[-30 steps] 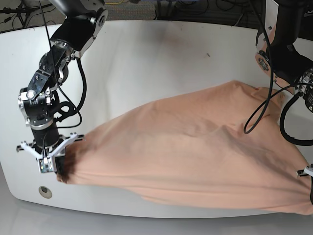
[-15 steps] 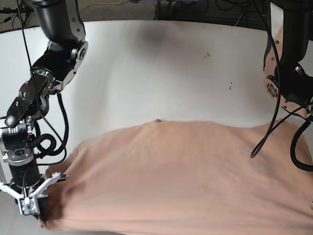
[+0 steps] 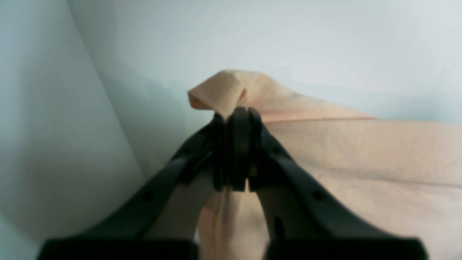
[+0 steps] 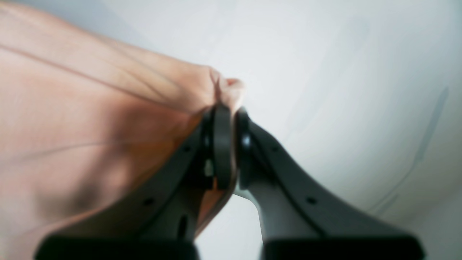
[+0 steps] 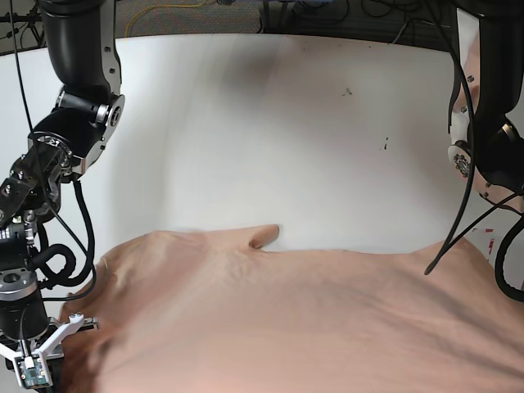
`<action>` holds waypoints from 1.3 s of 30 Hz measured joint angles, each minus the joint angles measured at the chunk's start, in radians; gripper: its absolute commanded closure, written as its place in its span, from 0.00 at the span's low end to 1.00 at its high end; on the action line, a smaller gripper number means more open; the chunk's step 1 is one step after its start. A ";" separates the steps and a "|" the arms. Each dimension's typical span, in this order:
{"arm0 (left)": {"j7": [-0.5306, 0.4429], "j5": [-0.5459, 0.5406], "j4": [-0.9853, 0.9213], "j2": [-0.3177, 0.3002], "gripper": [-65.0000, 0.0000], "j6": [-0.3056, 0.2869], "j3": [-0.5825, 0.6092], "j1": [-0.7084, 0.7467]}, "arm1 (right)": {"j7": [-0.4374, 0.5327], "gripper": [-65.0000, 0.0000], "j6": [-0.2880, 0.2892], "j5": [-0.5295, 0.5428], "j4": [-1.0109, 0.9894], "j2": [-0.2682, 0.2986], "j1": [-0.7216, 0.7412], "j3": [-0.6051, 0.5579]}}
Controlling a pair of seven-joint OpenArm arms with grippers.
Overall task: Fold the T-shirt properly
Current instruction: 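Lift the shirt high with both grippers, letting it hang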
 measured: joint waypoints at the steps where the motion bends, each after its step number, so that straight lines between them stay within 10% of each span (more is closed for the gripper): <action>1: -0.001 0.000 0.000 -0.001 1.00 0.000 0.000 0.005 | 0.000 0.96 0.000 0.000 0.000 0.003 -0.002 0.000; 39: -0.012 0.009 -0.172 -0.010 1.00 0.008 0.068 -0.294 | 0.001 0.96 0.002 -0.002 -0.126 0.169 0.469 -0.306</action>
